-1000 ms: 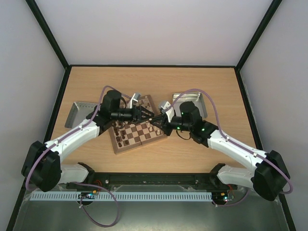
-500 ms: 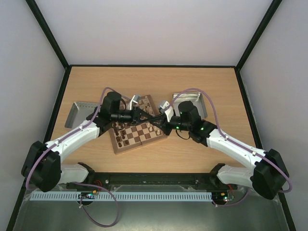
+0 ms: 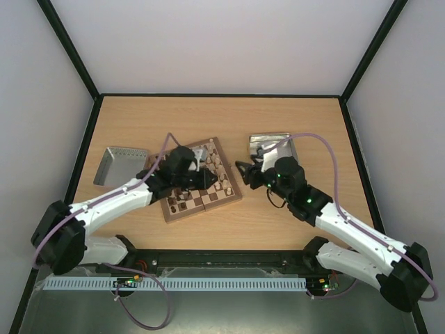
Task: Set up the chess pieces on the board
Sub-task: Place the chess piece on the chessboard.
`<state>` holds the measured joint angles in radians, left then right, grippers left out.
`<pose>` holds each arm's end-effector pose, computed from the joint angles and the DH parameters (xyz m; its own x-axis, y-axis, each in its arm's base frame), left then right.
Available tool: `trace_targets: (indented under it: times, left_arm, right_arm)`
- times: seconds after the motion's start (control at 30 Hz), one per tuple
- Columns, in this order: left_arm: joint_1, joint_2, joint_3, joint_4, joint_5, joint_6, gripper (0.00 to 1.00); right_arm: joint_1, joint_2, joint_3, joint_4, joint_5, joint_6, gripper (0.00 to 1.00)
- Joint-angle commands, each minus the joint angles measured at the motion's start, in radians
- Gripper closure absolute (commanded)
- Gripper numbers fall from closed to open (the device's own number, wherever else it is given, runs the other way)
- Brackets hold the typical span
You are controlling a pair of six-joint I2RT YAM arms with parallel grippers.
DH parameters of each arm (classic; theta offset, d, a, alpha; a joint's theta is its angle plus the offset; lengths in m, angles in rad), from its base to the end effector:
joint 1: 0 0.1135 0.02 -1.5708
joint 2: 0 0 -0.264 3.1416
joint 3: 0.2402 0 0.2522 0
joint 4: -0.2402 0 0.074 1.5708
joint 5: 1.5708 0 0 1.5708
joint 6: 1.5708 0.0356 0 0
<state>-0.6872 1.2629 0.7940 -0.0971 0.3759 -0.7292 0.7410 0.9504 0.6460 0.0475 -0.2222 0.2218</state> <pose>0.2051 -0.1852 0.2505 -0.8619 -0.0944 -0.4983 0.3425 0.6163 -0.7092 0.1595 0.1566 0.2845 -0.3623 -0.0406 -0.9312 -0.7545 0.5994 0.2674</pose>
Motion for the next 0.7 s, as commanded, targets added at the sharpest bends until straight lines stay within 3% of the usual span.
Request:
trace_targets:
  times: [0.0, 0.07, 0.2, 0.67]
  left_arm:
    - [-0.133, 0.099, 0.059, -0.141, -0.426, 0.093, 0.97]
    - [-0.191, 0.159, 0.090, -0.171, -0.517, 0.093, 0.97]
    - [-0.282, 0.270, 0.165, -0.235, -0.630, 0.087, 0.97]
    - [-0.321, 0.431, 0.231, -0.239, -0.652, 0.090, 0.94]
  right_arm:
    - [-0.003, -0.054, -0.009, -0.080, 0.526, 0.272, 0.39]
    - [-0.013, -0.041, 0.013, -0.171, 0.643, 0.345, 0.39]
    - [-0.049, -0.009, 0.022, -0.225, 0.676, 0.430, 0.39]
    - [-0.114, -0.003, -0.034, -0.203, 0.609, 0.527, 0.39]
